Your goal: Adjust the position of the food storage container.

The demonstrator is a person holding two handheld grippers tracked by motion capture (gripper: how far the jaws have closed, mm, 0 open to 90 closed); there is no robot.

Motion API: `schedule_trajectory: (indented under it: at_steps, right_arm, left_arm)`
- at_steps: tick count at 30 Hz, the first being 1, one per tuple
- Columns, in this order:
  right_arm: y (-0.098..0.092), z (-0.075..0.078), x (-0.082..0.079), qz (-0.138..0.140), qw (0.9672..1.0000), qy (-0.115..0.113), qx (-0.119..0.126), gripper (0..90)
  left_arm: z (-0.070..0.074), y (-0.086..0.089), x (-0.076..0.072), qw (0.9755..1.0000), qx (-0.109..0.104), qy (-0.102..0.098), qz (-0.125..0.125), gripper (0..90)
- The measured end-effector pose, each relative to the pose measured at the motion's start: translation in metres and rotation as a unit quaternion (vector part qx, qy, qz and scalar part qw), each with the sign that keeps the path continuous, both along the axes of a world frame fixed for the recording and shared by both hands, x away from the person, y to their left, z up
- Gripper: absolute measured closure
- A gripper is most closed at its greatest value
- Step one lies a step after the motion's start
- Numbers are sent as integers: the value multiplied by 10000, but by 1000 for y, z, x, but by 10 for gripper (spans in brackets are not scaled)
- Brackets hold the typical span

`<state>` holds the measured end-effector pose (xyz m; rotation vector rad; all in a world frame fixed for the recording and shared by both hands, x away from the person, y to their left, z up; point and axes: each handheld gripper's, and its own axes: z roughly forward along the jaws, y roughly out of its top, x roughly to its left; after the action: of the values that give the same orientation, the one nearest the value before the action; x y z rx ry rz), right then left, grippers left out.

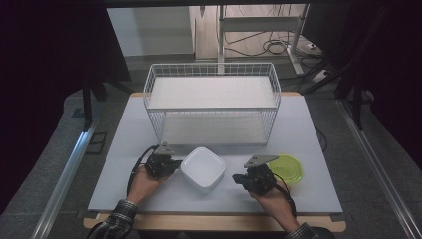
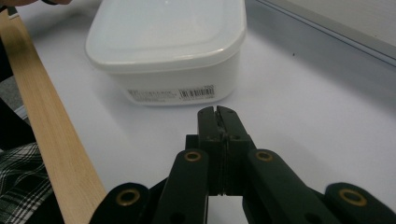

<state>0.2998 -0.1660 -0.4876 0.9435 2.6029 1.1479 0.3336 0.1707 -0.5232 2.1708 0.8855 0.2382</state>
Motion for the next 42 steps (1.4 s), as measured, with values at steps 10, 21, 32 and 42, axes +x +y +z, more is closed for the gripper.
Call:
schedule_trajectory:
  at_steps: [10, 21, 32, 42]
  right_arm:
    - [-6, -4, 6, -304, 9995, 78, -64, 891]
    - [-1, -8, 8, -377, 9991, 111, -130, 888]
    - [2, -9, 3, -241, 9995, 156, -128, 893]
    - [2, -9, 3, -213, 9996, 160, -124, 877]
  left_arm:
    - [7, -26, -15, 9983, 133, -79, -568, 893]
    - [6, -32, -21, 9984, 128, 30, -559, 900]
    - [8, -28, -46, 9983, 97, 157, -546, 900]
    - [11, -26, -48, 9989, 78, 100, -455, 841]
